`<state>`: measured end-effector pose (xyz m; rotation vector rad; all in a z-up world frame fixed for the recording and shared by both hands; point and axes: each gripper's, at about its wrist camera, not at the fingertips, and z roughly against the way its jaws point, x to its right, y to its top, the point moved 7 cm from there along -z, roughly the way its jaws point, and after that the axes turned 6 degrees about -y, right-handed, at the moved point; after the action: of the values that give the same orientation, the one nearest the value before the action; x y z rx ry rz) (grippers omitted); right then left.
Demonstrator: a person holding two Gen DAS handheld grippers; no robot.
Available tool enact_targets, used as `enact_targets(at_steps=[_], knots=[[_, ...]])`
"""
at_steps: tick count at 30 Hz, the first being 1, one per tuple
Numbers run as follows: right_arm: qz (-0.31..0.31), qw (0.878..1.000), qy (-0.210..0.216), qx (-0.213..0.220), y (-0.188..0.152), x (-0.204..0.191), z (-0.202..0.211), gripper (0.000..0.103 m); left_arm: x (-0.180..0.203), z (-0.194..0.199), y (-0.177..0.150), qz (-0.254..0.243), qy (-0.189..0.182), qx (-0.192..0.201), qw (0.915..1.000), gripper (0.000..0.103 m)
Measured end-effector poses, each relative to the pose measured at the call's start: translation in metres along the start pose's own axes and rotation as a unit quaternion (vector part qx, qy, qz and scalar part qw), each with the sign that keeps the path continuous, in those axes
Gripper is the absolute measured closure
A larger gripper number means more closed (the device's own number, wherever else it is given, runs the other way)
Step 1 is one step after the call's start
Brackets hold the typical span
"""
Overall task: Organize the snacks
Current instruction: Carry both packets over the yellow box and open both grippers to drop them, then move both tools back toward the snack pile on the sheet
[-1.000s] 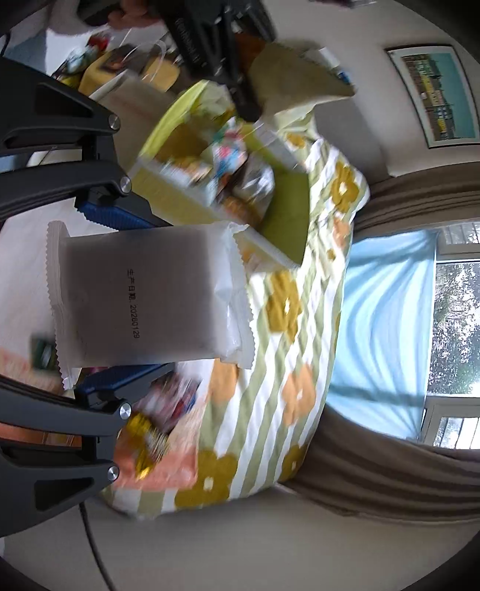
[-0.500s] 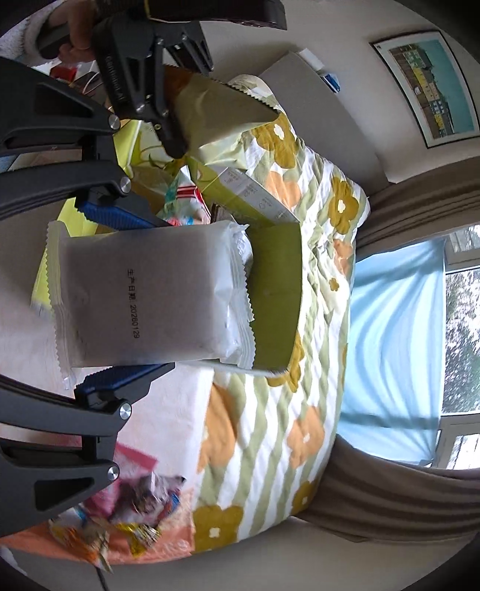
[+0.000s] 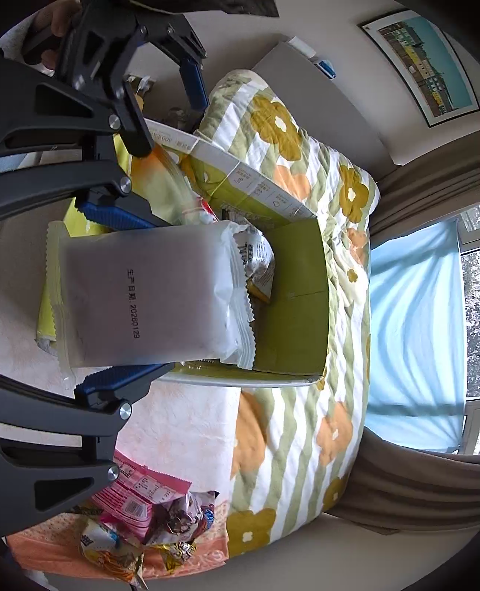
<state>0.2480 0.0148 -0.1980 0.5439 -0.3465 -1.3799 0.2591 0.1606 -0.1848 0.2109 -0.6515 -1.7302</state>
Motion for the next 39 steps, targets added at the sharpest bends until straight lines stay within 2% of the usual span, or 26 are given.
enact_targets(at_steps=[8,13,18,20,22,30,39], knots=[[0.004,1.000,0.008,-0.026,-0.008,-0.005,-0.011,0.044,-0.017,-0.001,-0.012,0.051,0.006,0.001,0.9987,0.000],[-0.008,0.999,0.005,-0.044,-0.012,-0.006,-0.025,0.044,-0.022,-0.005,-0.015,0.060,0.010,-0.007,0.9981,0.000],[-0.017,0.999,0.007,-0.038,-0.009,-0.009,-0.032,0.043,-0.027,0.003,-0.012,0.064,0.021,0.005,0.9977,0.000],[-0.023,0.999,0.016,-0.033,-0.009,-0.010,-0.031,0.036,-0.030,0.005,-0.013,0.070,0.022,0.007,0.9973,0.000],[-0.029,0.999,0.030,-0.017,-0.009,-0.011,-0.025,0.010,-0.031,0.005,-0.016,0.074,0.022,0.005,0.9970,0.000],[-0.045,0.999,0.023,-0.009,-0.016,-0.007,-0.017,0.009,-0.028,-0.002,-0.027,0.072,0.018,-0.011,0.9972,0.000],[-0.048,0.999,0.006,0.014,-0.014,-0.007,0.002,0.009,-0.021,0.003,-0.018,0.048,0.015,0.003,0.9987,0.000]])
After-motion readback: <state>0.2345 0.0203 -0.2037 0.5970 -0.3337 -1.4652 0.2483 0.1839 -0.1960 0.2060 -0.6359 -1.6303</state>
